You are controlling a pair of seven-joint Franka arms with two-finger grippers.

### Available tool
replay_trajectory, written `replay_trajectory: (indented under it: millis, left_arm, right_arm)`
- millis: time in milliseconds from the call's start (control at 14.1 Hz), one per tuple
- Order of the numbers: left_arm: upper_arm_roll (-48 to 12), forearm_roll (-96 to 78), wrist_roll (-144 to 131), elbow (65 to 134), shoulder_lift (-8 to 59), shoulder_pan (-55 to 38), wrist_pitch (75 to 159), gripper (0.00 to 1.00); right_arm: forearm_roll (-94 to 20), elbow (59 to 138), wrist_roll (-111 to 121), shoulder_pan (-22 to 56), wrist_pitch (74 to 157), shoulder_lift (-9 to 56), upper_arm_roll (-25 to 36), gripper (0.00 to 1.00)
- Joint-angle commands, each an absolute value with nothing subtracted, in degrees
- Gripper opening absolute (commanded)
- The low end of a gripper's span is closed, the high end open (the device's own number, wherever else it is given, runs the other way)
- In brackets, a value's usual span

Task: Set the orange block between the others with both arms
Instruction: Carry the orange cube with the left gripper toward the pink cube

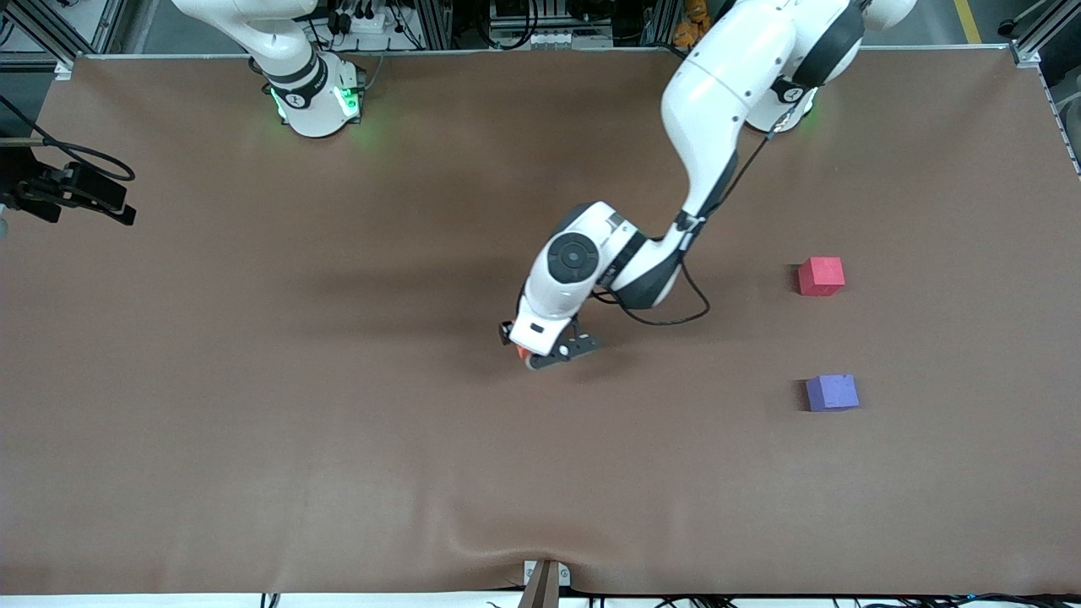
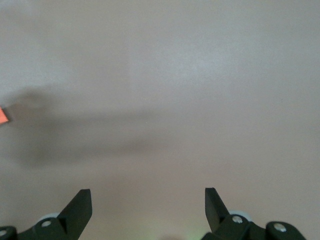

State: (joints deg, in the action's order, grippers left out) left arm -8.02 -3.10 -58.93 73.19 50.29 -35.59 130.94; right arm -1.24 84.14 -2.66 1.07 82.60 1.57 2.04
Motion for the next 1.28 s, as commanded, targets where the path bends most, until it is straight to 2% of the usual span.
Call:
replay_trajectory:
  millis: [0,142,710,1207]
  left_arm:
    - [-8.26,-2.20,-53.37,74.53,44.58,-31.74,123.86,0.32]
    - [-8.44,-2.20,-49.50,74.97,40.98,-28.49,118.94,0.32]
    - [-8.53,-2.29,-38.77,80.93,30.42,-18.20,110.58,0.34]
    - [-8.88,-2.29,-22.71,91.13,23.47,-8.46,110.57,0.36]
  right_arm:
    - [-1.49,83.41,-3.34,-0.26,82.18,1.41,1.23,1.00]
    - [-1.49,83.41,-3.34,-0.26,82.18,1.41,1.23,1.00]
    - [-1.58,83.41,-3.34,-0.26,82.18,1.41,1.23,1.00]
    - [-1.76,83.41,-3.34,-0.26,82.18,1.41,1.23,1.00]
